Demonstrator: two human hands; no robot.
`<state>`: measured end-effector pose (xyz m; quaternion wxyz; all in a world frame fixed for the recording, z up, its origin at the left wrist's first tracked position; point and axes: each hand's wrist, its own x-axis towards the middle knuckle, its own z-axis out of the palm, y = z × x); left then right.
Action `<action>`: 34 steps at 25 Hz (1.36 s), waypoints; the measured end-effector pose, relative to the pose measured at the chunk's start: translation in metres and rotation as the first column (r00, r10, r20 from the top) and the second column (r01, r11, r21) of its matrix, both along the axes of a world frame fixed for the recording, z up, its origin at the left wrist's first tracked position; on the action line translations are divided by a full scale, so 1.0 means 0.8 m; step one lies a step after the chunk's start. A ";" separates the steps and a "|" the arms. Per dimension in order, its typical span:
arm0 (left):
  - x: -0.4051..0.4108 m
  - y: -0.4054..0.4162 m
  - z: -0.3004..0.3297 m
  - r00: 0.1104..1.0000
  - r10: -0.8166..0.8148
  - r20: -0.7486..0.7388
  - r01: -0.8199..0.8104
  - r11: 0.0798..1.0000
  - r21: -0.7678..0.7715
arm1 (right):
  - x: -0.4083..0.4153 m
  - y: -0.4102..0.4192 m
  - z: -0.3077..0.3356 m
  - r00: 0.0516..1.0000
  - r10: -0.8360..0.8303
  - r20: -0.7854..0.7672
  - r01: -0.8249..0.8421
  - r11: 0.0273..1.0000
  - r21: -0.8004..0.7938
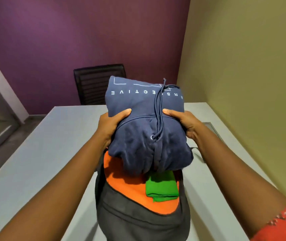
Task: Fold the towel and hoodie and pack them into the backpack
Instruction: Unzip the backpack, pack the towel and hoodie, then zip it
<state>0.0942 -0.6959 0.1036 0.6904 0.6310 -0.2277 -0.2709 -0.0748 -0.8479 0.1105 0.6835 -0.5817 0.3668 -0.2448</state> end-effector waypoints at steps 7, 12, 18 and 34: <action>-0.023 0.054 -0.113 0.986 -0.153 -0.073 0.162 0.975 0.151 | -0.042 0.031 -0.100 0.983 0.110 -0.146 -0.099 0.992 0.081; -0.022 0.071 -0.154 0.986 -0.142 -0.088 0.165 0.917 0.362 | -0.048 0.050 -0.149 0.970 0.188 -0.154 -0.163 0.973 0.162; -0.020 0.076 -0.165 0.987 -0.160 0.012 0.120 0.788 0.604 | -0.031 0.055 -0.143 0.790 0.029 -0.613 -0.196 0.959 -0.207; 0.118 -0.042 -0.110 0.977 -0.150 0.153 0.033 0.811 0.584 | 0.021 0.105 -0.151 0.394 0.146 -0.907 -0.870 0.377 -0.317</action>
